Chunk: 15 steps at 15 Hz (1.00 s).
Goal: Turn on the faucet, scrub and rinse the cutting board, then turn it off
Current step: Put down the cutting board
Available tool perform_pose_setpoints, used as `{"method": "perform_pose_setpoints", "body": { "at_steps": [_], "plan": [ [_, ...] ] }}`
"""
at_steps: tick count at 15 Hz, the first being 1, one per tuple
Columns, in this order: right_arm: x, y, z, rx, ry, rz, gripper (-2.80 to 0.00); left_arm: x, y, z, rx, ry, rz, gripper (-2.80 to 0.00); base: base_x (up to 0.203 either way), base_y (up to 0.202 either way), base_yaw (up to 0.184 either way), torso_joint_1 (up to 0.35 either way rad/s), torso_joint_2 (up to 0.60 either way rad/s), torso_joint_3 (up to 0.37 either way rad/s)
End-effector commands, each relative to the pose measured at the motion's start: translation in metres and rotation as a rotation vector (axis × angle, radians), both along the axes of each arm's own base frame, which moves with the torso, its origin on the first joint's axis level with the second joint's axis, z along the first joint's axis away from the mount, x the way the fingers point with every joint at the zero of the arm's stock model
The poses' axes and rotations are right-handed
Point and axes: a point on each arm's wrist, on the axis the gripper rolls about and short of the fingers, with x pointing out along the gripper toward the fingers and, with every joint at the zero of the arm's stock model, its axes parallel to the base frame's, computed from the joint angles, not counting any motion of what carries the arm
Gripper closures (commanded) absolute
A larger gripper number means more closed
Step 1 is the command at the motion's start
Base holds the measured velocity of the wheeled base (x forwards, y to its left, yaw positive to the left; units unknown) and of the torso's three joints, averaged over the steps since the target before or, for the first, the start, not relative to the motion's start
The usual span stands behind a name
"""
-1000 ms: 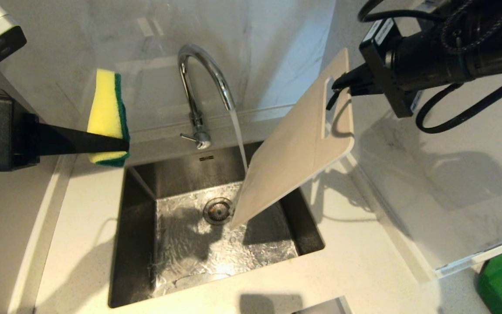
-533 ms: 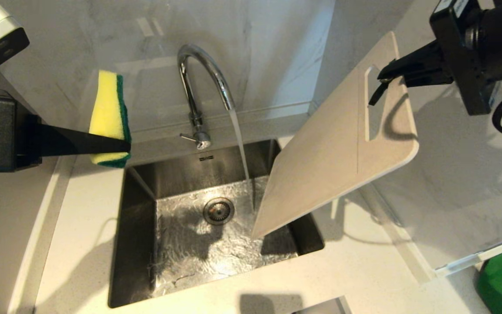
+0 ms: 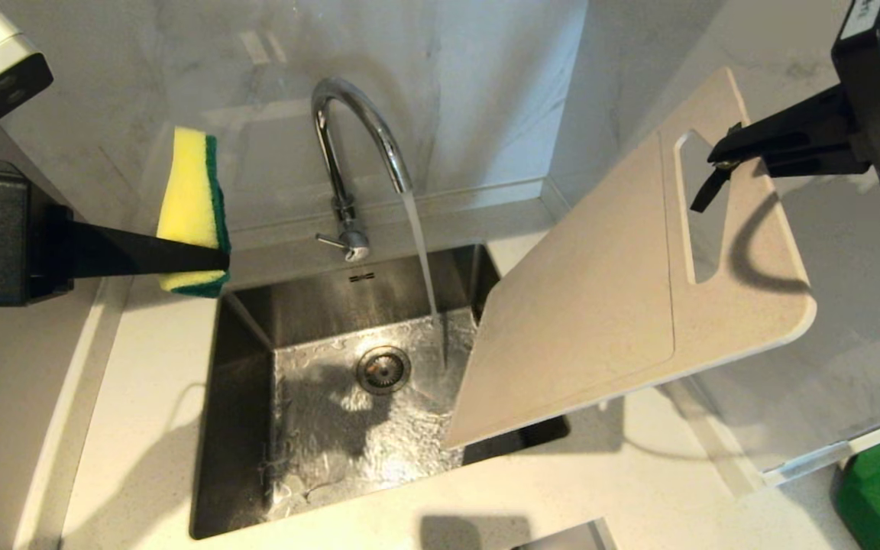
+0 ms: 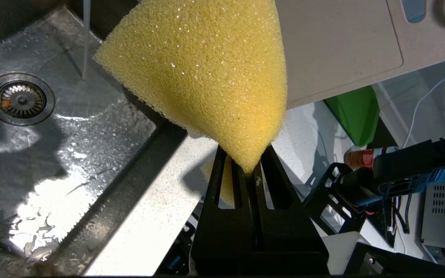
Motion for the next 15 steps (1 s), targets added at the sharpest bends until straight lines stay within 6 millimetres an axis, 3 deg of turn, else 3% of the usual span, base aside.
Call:
{"method": "perform_pose_setpoints", "body": {
  "at_steps": [1,8,15],
  "plan": [
    [-0.007,-0.004,-0.007,-0.021,0.029,-0.015,0.00,0.000,0.000,0.000,-0.002,0.001,-0.002,0.00,0.000,0.000,0.000,0.000,0.00,0.000],
    [-0.018,-0.008,-0.056,-0.142,0.121,-0.010,0.00,-0.001,0.000,0.001,-0.002,0.000,-0.001,0.00,0.000,0.000,0.000,0.000,0.00,0.000],
    [-0.027,-0.016,-0.082,-0.236,0.116,0.003,0.00,-0.001,0.000,0.000,0.001,0.003,-0.004,0.00,0.000,0.000,0.000,0.000,0.00,0.000]
  ]
}}
